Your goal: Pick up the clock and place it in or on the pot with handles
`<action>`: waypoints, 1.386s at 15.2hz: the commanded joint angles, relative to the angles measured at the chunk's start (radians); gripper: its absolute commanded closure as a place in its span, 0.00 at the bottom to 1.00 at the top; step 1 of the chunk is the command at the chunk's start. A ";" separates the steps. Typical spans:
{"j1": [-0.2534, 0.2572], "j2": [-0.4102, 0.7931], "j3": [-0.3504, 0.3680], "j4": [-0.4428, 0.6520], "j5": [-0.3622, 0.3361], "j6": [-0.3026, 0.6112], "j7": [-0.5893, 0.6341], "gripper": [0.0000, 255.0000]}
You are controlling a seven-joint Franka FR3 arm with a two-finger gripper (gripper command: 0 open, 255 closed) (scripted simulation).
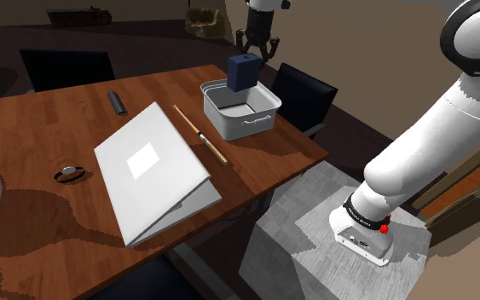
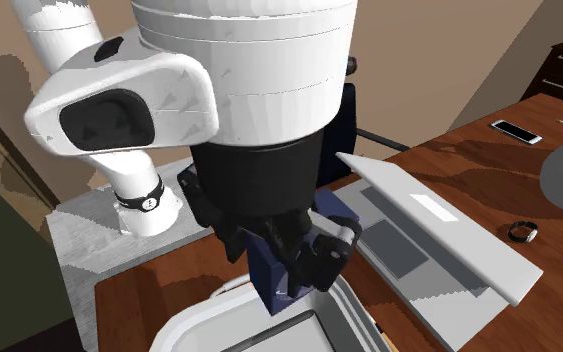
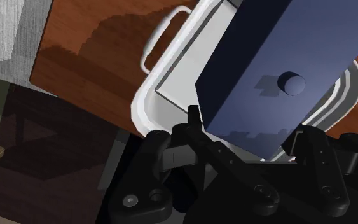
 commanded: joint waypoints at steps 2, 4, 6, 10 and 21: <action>-0.018 0.087 -0.018 0.105 -0.033 -0.023 -0.033 1.00; -0.028 0.149 -0.029 0.183 -0.054 -0.043 -0.054 1.00; -0.037 0.230 -0.042 0.291 -0.080 -0.074 -0.078 1.00; -0.040 0.220 -0.043 0.224 -0.077 -0.016 -0.079 1.00; -0.045 0.215 -0.046 0.069 -0.076 0.133 -0.078 1.00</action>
